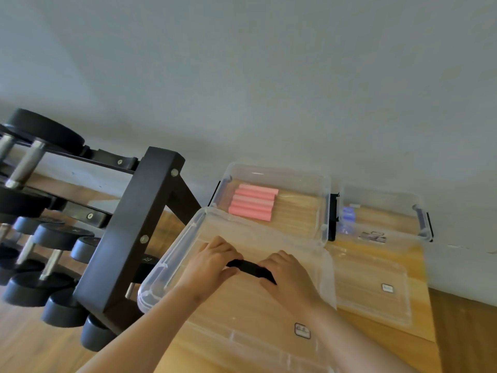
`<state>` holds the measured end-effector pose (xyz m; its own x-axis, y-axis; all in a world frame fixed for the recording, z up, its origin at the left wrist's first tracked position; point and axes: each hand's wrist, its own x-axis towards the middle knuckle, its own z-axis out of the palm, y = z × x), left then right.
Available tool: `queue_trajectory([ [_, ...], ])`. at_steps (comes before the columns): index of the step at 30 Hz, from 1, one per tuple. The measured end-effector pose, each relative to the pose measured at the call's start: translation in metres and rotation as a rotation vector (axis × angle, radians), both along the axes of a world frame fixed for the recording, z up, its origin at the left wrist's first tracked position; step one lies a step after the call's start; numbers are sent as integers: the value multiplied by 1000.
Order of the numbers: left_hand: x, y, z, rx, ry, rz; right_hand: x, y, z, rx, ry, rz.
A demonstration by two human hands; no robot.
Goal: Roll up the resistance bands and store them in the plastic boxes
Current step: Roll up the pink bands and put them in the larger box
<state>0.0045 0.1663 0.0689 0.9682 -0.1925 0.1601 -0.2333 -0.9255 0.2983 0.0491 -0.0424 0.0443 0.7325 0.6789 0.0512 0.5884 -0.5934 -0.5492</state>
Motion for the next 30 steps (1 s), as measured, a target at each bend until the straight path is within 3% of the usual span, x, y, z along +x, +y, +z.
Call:
queue_trajectory([
  [9,65,18,5,-97,14,-13,62,12,11,28,-104,-78],
  [19,207,15,-60,-195,44,-19,177,33,-47,-80,-224,-319],
  [30,246,22,-124,-256,5,6,207,46,-99,-7,-229,-375],
])
